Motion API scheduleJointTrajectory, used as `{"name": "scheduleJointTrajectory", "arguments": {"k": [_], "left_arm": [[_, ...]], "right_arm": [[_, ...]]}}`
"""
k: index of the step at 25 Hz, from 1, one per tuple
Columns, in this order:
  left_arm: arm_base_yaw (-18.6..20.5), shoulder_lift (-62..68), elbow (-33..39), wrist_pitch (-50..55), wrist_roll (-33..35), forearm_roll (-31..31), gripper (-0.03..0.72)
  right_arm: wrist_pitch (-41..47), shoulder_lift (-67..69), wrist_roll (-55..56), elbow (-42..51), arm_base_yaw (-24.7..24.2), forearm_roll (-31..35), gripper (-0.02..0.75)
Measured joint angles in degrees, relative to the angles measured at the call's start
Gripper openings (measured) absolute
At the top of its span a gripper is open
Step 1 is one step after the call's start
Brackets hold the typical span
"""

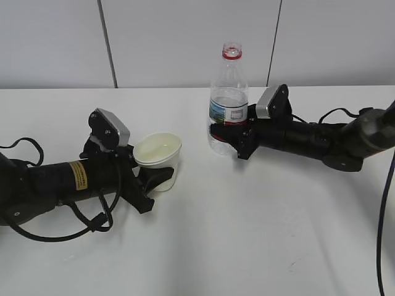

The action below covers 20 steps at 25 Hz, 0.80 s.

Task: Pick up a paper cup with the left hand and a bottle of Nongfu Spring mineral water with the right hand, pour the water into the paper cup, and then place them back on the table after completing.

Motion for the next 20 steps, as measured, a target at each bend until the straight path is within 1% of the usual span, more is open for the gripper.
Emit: {"name": "scheduleJointTrajectory", "arguments": {"k": [4,7,8,10,11,14,16,18,20], "left_arm": [[0.0,0.0,0.0,1.0,0.0,0.0,0.349],[0.0,0.0,0.0,1.0,0.2,0.0,0.354],[0.0,0.0,0.0,1.0,0.2,0.0,0.364],[0.0,0.0,0.0,1.2,0.2,0.0,0.412],[0.0,0.0,0.0,1.3,0.2,-0.1,0.442],[0.0,0.0,-0.1,1.2,0.3,-0.2,0.507],[0.0,0.0,-0.1,1.9,0.3,0.3,0.522],[0.0,0.0,0.0,2.4,0.3,1.1,0.527],[0.1,-0.1,0.4,2.5,0.3,1.2,0.531]], "right_arm": [[-1.5,1.3,-0.2,0.0,0.0,2.3,0.4],[-1.6,1.4,-0.4,0.0,0.0,2.7,0.4],[-1.7,1.4,-0.8,0.0,0.0,2.8,0.4],[-1.7,1.4,-1.5,0.0,0.0,2.7,0.408],[-1.7,1.4,-1.6,0.0,0.0,2.7,0.426],[-1.8,1.4,-1.8,-0.1,0.0,2.0,0.51],[-2.0,1.4,-1.9,-0.1,0.0,1.4,0.566],[-2.0,1.4,-1.9,-0.1,-0.2,0.9,0.592],[-2.2,1.4,-2.0,-0.1,-0.6,-0.6,0.599]]}}
